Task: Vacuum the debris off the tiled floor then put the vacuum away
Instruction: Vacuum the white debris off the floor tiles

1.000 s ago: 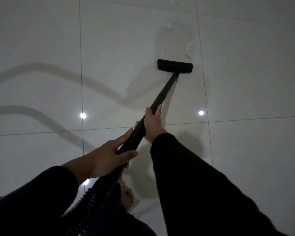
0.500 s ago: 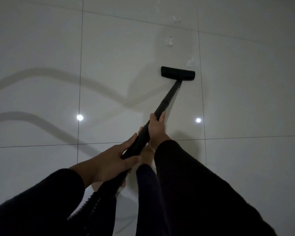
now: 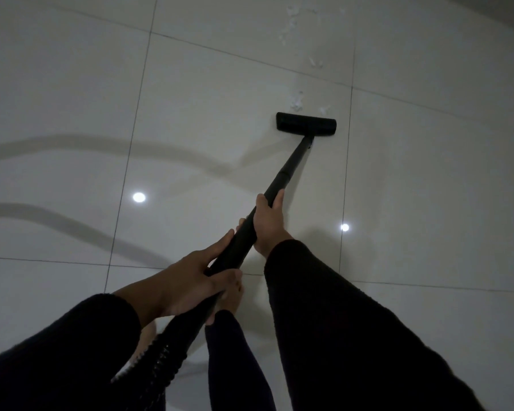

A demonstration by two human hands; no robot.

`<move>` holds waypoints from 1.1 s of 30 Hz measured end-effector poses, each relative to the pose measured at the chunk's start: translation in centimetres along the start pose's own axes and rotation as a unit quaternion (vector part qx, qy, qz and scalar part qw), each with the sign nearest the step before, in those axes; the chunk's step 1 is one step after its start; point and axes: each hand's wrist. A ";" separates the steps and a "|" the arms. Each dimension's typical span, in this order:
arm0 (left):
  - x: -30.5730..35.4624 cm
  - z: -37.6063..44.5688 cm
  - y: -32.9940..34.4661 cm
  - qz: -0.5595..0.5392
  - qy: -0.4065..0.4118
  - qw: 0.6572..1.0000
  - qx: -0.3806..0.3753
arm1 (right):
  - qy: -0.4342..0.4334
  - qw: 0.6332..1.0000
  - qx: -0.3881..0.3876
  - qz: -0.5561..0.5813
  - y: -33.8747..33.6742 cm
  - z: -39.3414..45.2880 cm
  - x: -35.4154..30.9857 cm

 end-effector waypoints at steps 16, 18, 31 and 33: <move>4.9 2.0 -0.7 -0.029 -0.001 0.999 0.019 | 0.000 0.999 -0.025 -0.020 -0.7 2.0 -5.1; 5.1 2.0 -1.0 -0.030 -0.004 0.999 0.021 | 0.001 0.999 -0.029 -0.019 -0.5 2.2 -5.3; 7.4 3.7 -6.2 -0.054 0.005 0.998 0.027 | 0.009 0.999 -0.041 0.001 3.6 5.1 -9.4; 7.8 4.4 -7.7 -0.059 0.004 0.998 0.028 | 0.006 0.999 -0.037 0.002 4.5 6.0 -10.5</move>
Point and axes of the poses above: each hand's wrist, its own z-axis towards the middle knuckle, its own y-axis out of the palm, x = y × z, and after that the axes turned 4 degrees about -x, right-handed
